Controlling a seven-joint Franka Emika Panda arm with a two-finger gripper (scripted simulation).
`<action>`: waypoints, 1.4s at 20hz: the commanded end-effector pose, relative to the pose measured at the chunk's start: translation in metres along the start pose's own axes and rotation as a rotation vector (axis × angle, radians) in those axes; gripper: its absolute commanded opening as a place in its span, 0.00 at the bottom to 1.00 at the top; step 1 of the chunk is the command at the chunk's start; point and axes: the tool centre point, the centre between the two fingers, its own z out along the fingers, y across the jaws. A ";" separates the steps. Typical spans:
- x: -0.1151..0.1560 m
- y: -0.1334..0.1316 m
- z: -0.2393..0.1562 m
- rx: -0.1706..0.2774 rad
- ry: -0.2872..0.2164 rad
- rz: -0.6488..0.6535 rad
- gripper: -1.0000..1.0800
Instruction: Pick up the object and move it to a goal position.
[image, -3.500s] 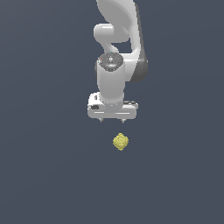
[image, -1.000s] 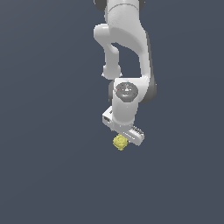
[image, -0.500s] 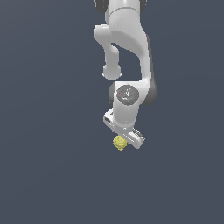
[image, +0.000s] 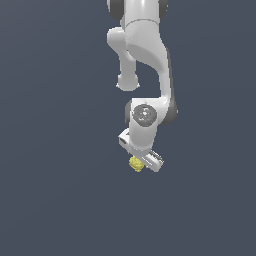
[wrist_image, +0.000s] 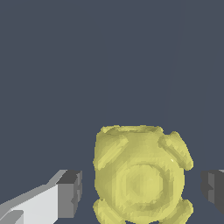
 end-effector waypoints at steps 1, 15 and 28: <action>0.000 0.001 0.013 -0.001 0.000 0.001 0.96; 0.001 0.000 0.024 -0.001 0.000 0.002 0.00; -0.018 -0.005 0.011 0.000 -0.001 0.002 0.00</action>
